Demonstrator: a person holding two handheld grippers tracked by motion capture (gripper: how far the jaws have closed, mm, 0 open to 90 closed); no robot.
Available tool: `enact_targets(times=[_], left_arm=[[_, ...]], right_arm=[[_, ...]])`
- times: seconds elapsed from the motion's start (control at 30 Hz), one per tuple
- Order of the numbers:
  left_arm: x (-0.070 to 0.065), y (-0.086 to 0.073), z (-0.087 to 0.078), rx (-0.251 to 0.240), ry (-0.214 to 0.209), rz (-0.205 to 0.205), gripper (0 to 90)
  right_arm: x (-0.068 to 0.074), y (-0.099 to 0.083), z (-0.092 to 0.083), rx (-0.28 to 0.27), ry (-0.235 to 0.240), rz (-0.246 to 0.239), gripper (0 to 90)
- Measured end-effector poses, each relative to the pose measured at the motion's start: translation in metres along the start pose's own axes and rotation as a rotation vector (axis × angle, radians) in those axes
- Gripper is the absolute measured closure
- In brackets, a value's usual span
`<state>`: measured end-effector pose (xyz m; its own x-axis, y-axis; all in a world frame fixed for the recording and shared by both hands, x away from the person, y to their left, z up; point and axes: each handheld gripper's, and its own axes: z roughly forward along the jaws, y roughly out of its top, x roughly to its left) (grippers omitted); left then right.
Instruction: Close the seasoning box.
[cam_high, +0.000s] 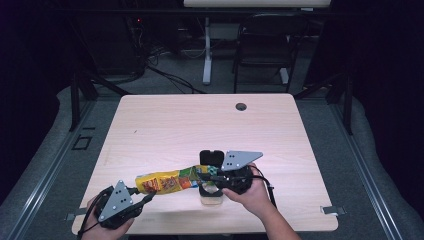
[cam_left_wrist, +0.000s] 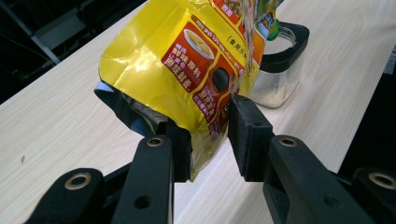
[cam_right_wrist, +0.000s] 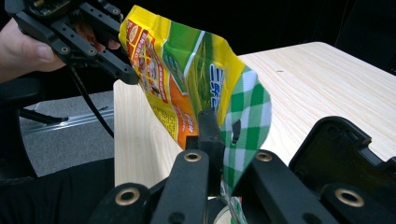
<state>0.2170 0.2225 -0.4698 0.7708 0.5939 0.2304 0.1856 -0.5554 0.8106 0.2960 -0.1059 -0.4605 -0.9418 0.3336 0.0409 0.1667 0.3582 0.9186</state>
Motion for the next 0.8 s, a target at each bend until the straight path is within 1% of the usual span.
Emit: enact_targets(times=[0.17,0.27,0.4,0.57,0.8], left_arm=[[0.003,0.005,-0.002,0.024,-0.004,0.022,71.0],[0.004,0.007,-0.001,0.035,-0.008,0.03,70.9],[0.005,0.009,0.0,0.042,-0.008,0.035,70.9],[0.006,0.01,0.001,0.055,-0.015,0.041,71.1],[0.007,0.013,0.001,0.056,-0.016,0.053,71.2]], right_arm=[[0.001,0.0,0.0,0.001,0.001,0.003,89.4],[0.0,-0.001,0.0,0.011,0.0,0.005,89.3],[-0.002,-0.003,0.001,0.01,0.004,0.019,89.1],[-0.004,-0.004,0.001,0.015,0.009,0.02,88.6],[-0.006,-0.005,0.001,0.01,0.014,0.03,88.4]])
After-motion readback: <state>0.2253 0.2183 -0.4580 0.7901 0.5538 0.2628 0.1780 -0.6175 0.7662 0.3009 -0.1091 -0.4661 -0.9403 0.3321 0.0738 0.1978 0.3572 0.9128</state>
